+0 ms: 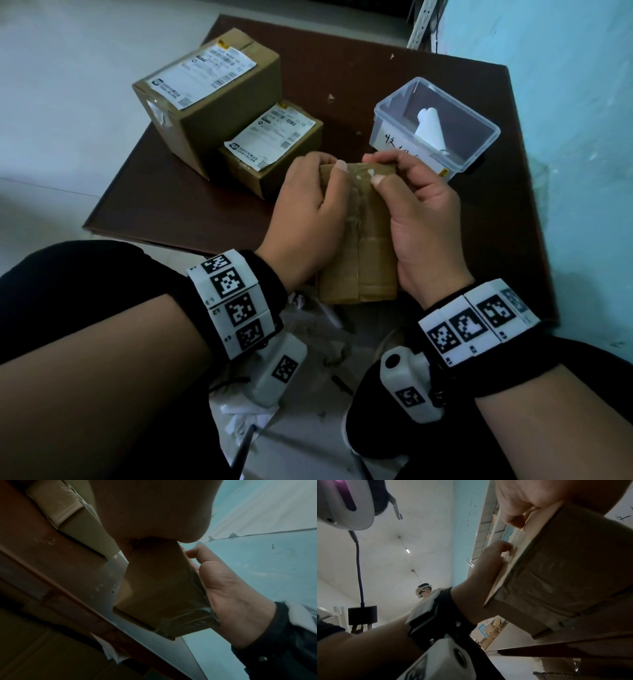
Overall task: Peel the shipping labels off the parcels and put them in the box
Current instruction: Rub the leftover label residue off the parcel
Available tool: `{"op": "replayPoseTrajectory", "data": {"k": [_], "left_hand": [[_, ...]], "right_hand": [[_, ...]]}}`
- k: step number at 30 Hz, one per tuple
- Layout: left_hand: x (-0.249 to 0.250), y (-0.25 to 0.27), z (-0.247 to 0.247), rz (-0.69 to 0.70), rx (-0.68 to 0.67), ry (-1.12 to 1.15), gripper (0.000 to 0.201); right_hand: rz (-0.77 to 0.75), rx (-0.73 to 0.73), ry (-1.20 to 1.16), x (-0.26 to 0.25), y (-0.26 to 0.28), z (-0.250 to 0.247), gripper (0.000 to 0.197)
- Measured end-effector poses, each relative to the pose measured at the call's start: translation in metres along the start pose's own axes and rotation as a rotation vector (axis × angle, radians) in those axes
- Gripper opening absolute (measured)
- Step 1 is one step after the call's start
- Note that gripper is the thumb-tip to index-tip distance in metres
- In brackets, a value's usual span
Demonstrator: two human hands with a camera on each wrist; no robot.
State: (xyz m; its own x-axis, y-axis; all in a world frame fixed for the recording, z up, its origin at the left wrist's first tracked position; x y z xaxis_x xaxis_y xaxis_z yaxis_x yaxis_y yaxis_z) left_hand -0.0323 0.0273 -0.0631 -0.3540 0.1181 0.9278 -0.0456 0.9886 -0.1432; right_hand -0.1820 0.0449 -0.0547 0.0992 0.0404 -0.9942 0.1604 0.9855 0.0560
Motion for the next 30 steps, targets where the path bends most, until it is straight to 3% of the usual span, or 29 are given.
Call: {"op": "replayPoseTrajectory", "data": {"k": [10,17,25,30], "left_hand": [[0.0041,-0.0019,-0.0022,0.086,0.021,-0.046,0.023],[0.0015,-0.001,-0.0017,0.03,-0.013,-0.035,0.021],[0.0048,0.0,-0.0012,0.075,-0.035,-0.048,0.022],[0.007,-0.0065,-0.005,0.083,-0.078,-0.025,0.025]], "right_hand": [[-0.041,0.017,-0.023,-0.0031,0.0021,0.0001,0.016],[0.047,-0.01,-0.088,-0.0033,0.0028,0.001,0.021],[-0.04,0.077,-0.054,-0.0011,0.0017,-0.002,0.011],[-0.038,0.027,-0.054,-0.0057,-0.0029,-0.0065,0.015]]}}
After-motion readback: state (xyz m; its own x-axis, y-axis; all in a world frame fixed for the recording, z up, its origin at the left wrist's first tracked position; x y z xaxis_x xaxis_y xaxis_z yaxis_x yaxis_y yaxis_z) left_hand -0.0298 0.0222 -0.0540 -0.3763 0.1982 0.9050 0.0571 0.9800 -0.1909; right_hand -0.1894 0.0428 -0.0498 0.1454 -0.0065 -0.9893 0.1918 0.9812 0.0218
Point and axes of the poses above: each hand's wrist, its own y-axis away from the middle knuckle, its own z-axis out of the palm, x = y × z, the point moved 3 cm from there along -y, towards the middle knuckle, and after that the axes turned 1 degree about y, right-handed, at the moved point
